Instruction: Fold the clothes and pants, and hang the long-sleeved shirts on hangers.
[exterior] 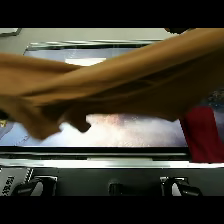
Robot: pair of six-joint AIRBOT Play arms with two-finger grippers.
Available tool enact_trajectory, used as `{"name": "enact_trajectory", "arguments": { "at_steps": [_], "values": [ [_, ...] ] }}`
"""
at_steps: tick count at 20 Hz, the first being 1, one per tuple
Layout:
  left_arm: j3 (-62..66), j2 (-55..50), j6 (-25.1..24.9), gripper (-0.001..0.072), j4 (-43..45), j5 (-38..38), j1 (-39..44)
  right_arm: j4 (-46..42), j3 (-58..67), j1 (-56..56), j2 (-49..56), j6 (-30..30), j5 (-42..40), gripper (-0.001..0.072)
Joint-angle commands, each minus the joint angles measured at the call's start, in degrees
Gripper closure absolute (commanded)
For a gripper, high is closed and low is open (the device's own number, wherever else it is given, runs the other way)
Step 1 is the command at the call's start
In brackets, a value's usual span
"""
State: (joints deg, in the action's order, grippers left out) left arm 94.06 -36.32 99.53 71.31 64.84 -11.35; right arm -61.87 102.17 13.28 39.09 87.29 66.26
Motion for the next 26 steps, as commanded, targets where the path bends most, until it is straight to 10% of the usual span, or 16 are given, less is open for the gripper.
{"name": "enact_trajectory", "arguments": {
  "at_steps": [1, 11, 23, 24, 26],
  "values": [
    [0.24, 1.31, 3.41, 0.0695, 6.08, 2.03, 0.02, -3.06, 0.72, -0.07, -0.37, 4.85, -2.27, 0.0677],
    [-8.87, -34.71, -6.23, 0.0694, -3.82, 2.56, 6.05, 2.73, 0.66, -1.2, 41.46, 7.93, 11.82, 0.0676],
    [-8.83, -65.59, -6.97, 0.0689, -5.64, -17.33, 11.67, 6.32, 0.68, -6.71, 74.16, 11.98, -10.99, 0.0673],
    [-8.81, -65.55, -6.97, 0.0639, -5.64, -17.27, 11.63, 7.15, 0.68, -6.69, 74.6, 11.96, -11.28, 0.0612],
    [-8.0, -64.76, -7.02, 0.0305, -5.51, -15.19, 10.69, 7.23, 0.85, -6.32, 74.34, 11.65, -9.75, 0.0481]
  ]
}}
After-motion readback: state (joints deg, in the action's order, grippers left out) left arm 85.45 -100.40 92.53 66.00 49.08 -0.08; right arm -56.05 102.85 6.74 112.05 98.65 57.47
